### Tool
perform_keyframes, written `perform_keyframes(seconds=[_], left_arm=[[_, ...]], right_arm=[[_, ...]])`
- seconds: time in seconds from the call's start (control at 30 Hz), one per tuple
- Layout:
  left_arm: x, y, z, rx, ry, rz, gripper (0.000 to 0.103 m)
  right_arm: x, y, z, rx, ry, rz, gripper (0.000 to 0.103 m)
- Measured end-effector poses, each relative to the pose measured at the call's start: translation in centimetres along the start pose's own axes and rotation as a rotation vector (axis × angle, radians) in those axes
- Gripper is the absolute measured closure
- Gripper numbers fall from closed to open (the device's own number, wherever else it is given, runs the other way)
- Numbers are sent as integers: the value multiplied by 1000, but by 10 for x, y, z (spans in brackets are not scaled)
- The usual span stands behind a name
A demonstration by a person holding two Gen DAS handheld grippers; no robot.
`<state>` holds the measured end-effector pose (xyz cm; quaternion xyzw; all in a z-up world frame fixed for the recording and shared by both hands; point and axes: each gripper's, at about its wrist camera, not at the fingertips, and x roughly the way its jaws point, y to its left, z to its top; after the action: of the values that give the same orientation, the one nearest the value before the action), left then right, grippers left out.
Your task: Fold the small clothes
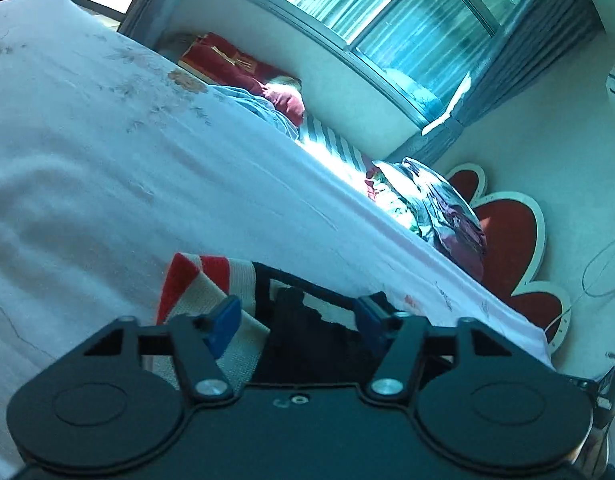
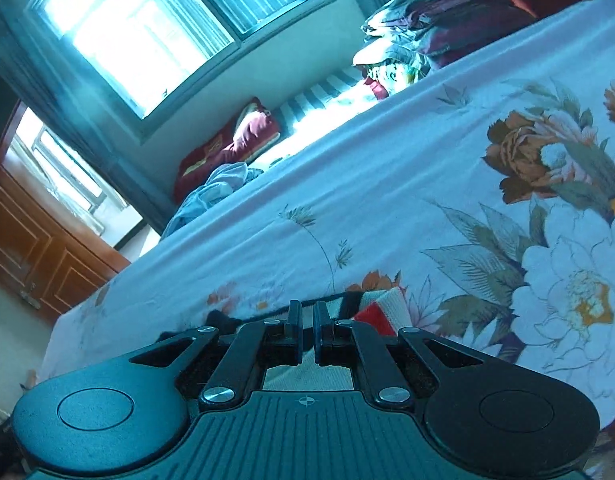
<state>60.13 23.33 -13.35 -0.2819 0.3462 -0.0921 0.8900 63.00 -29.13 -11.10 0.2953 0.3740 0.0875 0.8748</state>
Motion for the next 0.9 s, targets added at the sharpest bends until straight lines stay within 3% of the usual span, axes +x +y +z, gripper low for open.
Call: perform_keyframes(seconds=[0.07, 0.13, 0.2, 0.3, 0.5, 0.53, 0.57, 0.6, 0.63, 0.8, 0.87, 0.9], left_arm=[[-5, -6, -3, 76, 40, 36, 71], [-9, -15, -12, 173, 58, 94, 71], [-5, -22, -20, 235, 94, 140, 61], [10, -27, -27, 298, 128, 191, 57], [25, -29, -17, 311, 121, 193, 56], [26, -28, -15, 309, 124, 190, 56], [27, -28, -14, 310, 125, 188, 56], [27, -28, -14, 312, 127, 184, 56], [26, -28, -13, 315, 129, 180, 57], [27, -28, -15, 342, 139, 158, 60], [31, -30, -16, 376, 150, 168, 64], [32, -31, -15, 389, 150, 168, 71]], right_arm=[[-18, 3, -13, -80, 9, -1, 98], [-28, 9, -35, -171, 55, -14, 98], [-28, 12, -53, -235, 110, -17, 98], [-9, 21, -69, -337, 147, -77, 98], [17, 38, -62, -393, 89, -124, 96], [20, 41, -61, -415, 93, -134, 80], [22, 43, -60, -436, 86, -149, 47], [20, 45, -61, -460, 60, -169, 35], [18, 46, -61, -489, 39, -172, 31], [23, 44, -57, -506, 74, -127, 32], [32, 45, -56, -516, 100, -124, 46], [38, 47, -57, -534, 116, -131, 53]])
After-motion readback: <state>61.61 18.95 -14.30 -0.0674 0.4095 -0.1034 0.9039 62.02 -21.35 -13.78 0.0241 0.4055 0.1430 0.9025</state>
